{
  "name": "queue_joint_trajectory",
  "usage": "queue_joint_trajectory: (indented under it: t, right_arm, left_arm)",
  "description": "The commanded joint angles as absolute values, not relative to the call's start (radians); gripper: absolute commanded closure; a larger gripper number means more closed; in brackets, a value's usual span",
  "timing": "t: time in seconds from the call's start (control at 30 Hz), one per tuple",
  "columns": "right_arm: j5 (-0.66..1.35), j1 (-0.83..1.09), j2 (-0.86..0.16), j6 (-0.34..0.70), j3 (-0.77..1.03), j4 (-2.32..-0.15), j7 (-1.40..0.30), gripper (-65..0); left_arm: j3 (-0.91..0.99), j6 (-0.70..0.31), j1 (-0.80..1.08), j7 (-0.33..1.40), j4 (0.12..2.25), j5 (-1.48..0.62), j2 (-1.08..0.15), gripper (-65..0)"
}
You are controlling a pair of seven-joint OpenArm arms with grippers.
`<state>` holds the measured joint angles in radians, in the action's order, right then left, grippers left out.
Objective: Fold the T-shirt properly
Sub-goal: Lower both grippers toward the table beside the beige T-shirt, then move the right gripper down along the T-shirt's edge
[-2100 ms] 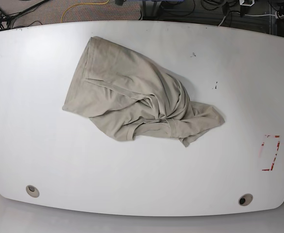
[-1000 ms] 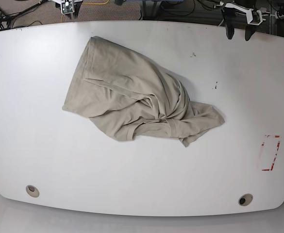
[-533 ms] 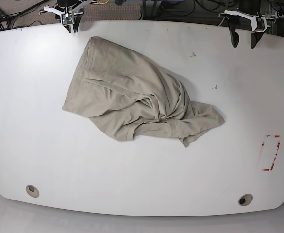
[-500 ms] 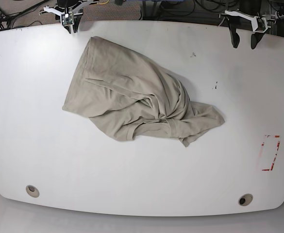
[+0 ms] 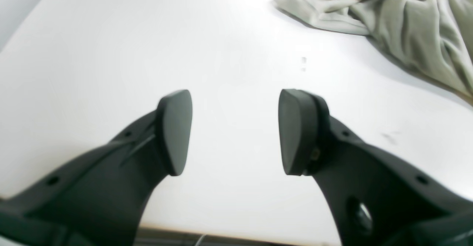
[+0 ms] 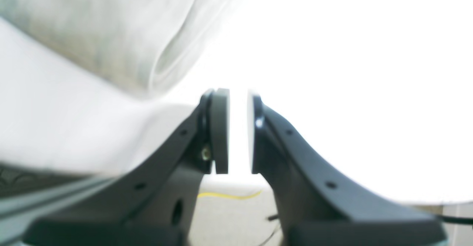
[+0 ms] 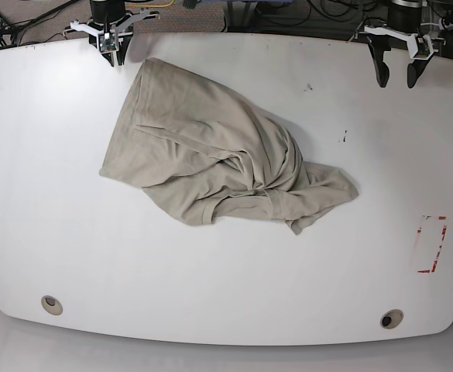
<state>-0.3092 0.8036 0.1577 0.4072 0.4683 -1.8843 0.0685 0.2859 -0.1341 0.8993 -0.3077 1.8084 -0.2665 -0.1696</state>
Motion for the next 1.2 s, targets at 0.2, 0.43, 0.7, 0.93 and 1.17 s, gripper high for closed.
queue_joint_trajectory:
  t: [0.2,0.43,0.7,0.93,1.17]
  right_arm:
    - [-0.297,0.775,0.157,0.404,0.471,-1.9,0.091,-7.9]
    - [-0.297,0.709,0.157,0.404,0.473,-1.897,0.074,-8.6]
    - [-0.296,0.607,0.157,0.404,0.476,-1.896,0.03,-7.3]
    - [-0.302,0.542,0.157,0.416,0.475,-1.887,0.014,-6.5]
    - [-0.299,0.48,0.157,0.414,0.476,-1.884,0.001,-6.7]
  left_arm:
    - [0.299,-0.135,0.895,-0.356,1.823,-0.277,-0.164,-34.5]
    - [0.296,-0.134,0.878,-0.359,1.824,-0.273,-0.16,-34.6]
    - [0.297,-0.133,0.848,-0.366,1.822,-0.271,-0.158,-34.7]
    - [0.296,-0.128,0.802,-0.369,1.823,-0.271,-0.154,-34.5]
    - [0.283,-0.126,0.759,-0.35,1.821,-0.272,-0.138,-35.6]
